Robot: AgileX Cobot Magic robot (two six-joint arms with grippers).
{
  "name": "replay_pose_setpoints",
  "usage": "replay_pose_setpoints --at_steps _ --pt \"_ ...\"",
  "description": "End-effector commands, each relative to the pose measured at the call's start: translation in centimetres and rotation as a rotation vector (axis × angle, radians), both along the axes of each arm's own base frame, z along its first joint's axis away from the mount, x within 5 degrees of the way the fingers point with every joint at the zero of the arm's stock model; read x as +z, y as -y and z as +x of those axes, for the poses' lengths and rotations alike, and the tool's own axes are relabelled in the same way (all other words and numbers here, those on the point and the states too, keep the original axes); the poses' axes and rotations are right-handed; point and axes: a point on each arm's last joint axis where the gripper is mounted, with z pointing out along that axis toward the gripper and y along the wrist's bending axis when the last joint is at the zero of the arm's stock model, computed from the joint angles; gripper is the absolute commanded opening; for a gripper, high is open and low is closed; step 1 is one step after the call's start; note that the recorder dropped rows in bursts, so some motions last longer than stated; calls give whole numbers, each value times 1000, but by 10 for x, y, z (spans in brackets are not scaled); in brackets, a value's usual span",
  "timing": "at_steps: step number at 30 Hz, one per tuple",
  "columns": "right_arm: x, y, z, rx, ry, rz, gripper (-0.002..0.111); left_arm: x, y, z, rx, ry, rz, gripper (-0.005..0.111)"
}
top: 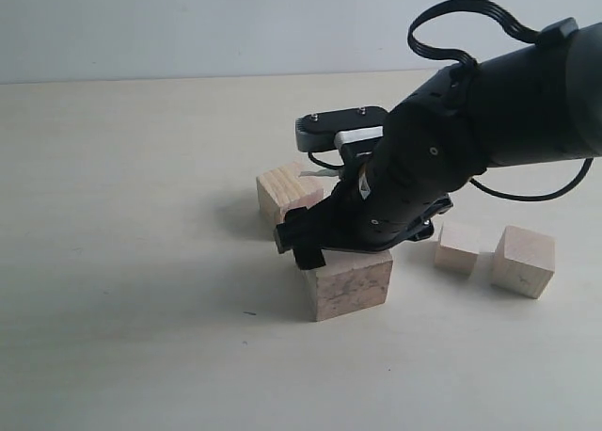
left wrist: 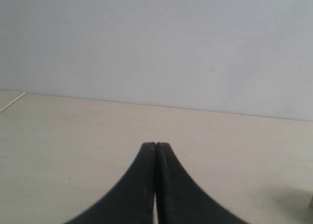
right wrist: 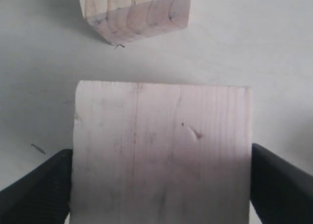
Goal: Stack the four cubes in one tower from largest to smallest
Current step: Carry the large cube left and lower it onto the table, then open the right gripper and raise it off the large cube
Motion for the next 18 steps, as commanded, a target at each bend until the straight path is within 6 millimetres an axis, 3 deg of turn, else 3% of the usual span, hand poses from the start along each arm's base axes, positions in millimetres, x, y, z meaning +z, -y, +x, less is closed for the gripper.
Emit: replay_pose_setpoints --at_steps 1,8,18 --pt "2 1 2 5 20 3 92 -1 0 0 -7 4 -7 0" --pt "9 4 -1 11 18 -13 96 -1 0 0 -7 4 -5 0" --pt "77 8 2 70 265 28 97 -1 0 0 -7 4 -7 0"
